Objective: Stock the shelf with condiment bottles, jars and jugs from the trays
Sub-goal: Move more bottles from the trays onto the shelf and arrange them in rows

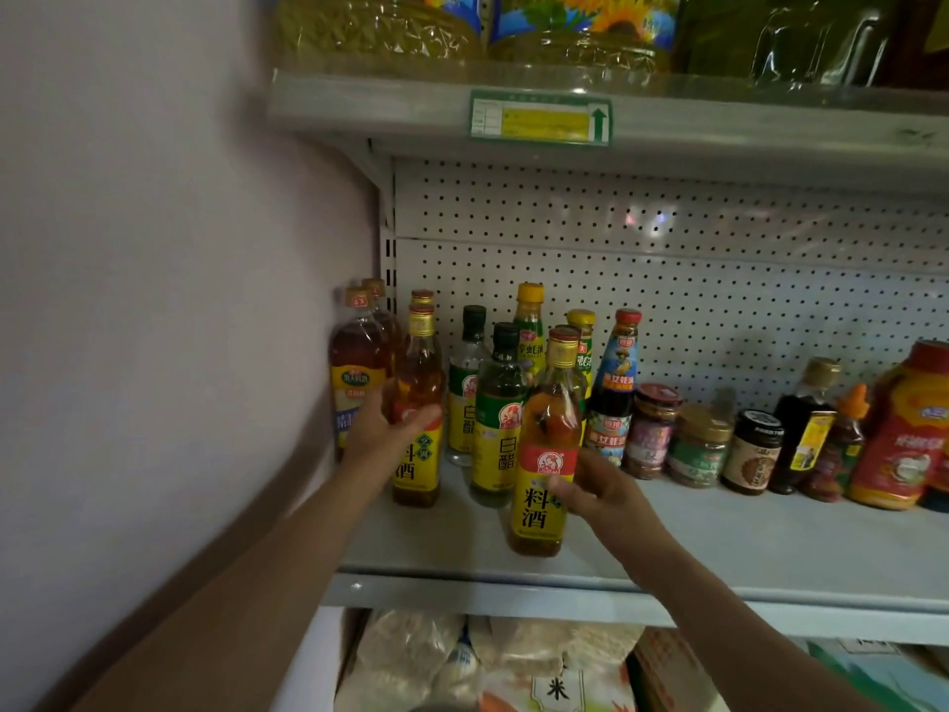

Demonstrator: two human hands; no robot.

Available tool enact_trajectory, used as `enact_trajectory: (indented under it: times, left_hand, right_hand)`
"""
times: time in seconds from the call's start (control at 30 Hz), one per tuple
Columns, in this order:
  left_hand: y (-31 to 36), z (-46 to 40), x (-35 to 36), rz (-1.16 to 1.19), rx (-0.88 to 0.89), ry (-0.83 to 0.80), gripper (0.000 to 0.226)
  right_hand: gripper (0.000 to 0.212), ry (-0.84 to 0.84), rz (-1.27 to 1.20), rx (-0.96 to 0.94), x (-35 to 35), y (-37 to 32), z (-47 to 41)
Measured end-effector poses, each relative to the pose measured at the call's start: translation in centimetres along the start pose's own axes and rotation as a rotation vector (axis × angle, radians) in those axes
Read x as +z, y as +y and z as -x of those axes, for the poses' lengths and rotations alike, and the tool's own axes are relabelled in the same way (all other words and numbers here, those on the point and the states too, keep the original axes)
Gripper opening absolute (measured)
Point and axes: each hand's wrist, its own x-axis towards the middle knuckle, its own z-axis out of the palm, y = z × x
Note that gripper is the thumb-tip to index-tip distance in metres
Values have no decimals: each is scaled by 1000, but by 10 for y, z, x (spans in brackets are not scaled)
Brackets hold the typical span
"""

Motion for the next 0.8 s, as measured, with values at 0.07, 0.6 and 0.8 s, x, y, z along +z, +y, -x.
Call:
enact_trajectory:
  times: [0.07, 0.6, 0.8]
  left_hand:
    - [-18, 6, 1, -31, -20, -55, 62]
    - [-49, -23, 19, -260, 39, 108, 70]
    - [-50, -23, 20, -239, 52, 104, 70]
  right_hand:
    - [42, -2, -12, 50, 3, 17, 5]
    - [33, 70, -7, 55, 12, 40, 9]
    - [35, 66, 5, 52, 14, 37, 12]
